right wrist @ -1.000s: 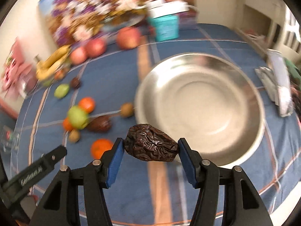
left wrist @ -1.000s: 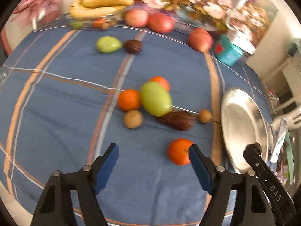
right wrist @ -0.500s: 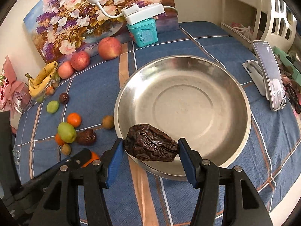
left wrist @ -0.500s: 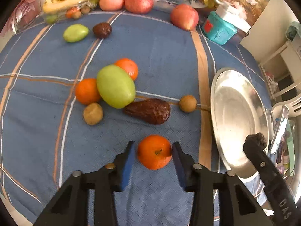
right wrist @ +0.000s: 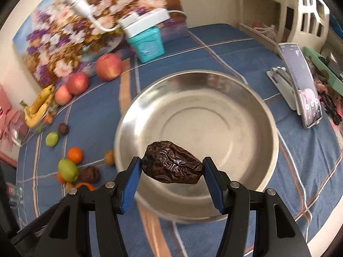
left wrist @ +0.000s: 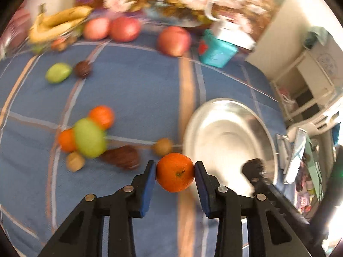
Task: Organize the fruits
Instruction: 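Carry date and tangerine to the steel plate while both tools open to release, then grasp the smooth brown date with the right tool while the left tool grasps another tangerine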
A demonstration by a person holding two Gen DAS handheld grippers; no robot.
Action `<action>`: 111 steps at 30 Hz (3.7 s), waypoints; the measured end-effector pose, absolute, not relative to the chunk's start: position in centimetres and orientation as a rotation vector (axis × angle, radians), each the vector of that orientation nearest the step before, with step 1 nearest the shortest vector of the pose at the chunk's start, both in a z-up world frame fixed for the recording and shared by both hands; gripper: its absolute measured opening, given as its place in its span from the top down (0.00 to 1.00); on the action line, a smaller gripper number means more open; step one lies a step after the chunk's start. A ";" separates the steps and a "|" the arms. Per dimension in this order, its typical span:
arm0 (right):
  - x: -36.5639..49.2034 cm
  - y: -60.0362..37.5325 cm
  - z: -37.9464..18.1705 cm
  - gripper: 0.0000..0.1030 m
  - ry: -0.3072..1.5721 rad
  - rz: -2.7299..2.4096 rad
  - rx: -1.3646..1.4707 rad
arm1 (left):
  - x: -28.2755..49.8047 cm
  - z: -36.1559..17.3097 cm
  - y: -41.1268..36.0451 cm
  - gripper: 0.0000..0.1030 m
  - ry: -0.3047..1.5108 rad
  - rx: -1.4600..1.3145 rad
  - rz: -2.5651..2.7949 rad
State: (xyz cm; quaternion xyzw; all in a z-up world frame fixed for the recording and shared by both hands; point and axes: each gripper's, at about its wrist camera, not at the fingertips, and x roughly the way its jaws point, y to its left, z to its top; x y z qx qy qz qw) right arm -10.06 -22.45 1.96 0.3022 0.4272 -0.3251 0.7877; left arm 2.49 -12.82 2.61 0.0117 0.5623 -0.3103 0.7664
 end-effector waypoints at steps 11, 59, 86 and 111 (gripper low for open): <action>-11.3 -27.8 -0.4 0.42 0.970 -0.833 0.748 | 3.1 1.9 -17.3 0.61 1.231 0.055 -0.741; -6.4 -21.4 1.0 0.08 0.948 -0.633 0.520 | 10.8 4.2 3.5 0.00 1.041 -0.009 -0.168; 2.7 -11.9 -1.5 0.18 1.091 -0.321 0.351 | 13.4 -2.2 1.2 0.18 1.323 -0.169 -0.343; 2.6 -12.3 -2.8 0.58 1.086 -0.272 0.394 | 13.3 -2.8 1.4 0.68 1.371 -0.384 -0.438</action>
